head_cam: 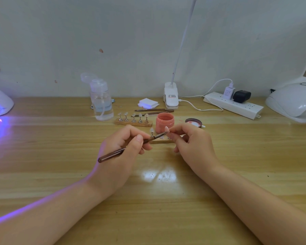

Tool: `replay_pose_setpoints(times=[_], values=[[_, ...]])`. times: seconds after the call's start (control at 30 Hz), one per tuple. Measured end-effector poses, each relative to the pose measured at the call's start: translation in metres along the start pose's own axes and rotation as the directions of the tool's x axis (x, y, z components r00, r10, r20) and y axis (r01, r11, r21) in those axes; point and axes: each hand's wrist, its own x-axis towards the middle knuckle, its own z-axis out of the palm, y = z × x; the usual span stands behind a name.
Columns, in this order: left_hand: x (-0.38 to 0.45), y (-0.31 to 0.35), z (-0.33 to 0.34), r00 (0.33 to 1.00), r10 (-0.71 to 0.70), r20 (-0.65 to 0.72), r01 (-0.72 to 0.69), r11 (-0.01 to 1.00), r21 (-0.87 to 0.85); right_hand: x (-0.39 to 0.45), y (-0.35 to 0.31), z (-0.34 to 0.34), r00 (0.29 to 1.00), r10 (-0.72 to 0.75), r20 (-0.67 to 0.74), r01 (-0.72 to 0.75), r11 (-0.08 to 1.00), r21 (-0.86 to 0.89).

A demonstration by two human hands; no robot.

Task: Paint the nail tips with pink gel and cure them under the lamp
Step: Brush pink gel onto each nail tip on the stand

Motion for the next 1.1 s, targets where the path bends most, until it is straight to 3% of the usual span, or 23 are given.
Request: replay_pose_setpoints(times=[0.23, 0.53, 0.73, 0.93, 1.1], values=[[0.0041, -0.005, 0.0005, 0.997, -0.071, -0.038, 0.072, 0.997, 0.034, 0.0002, 0.0002, 0.0002, 1.0, -0.01, 0.022, 0.01, 1.0, -0.004], [0.0, -0.0028, -0.0011, 0.999, -0.028, 0.024, 0.027, 0.999, 0.042, 0.0003, 0.0016, 0.0, 1.0, -0.029, 0.001, 0.029, 0.998, -0.049], [-0.0005, -0.0021, -0.0012, 1.0, 0.014, -0.003, -0.014, 1.0, 0.016, 0.0007, 0.0026, 0.0007, 1.0, -0.024, -0.001, 0.024, 0.999, -0.044], [-0.0016, -0.0038, -0.005, 0.997, 0.006, 0.073, -0.014, 0.995, 0.101, 0.0013, 0.0019, 0.0008, 1.0, -0.024, -0.009, 0.023, 0.998, -0.065], [-0.0005, -0.0016, -0.0027, 1.0, 0.013, 0.012, -0.014, 0.997, 0.079, -0.0007, 0.002, -0.0006, 1.0, -0.029, -0.007, 0.029, 0.997, -0.073]])
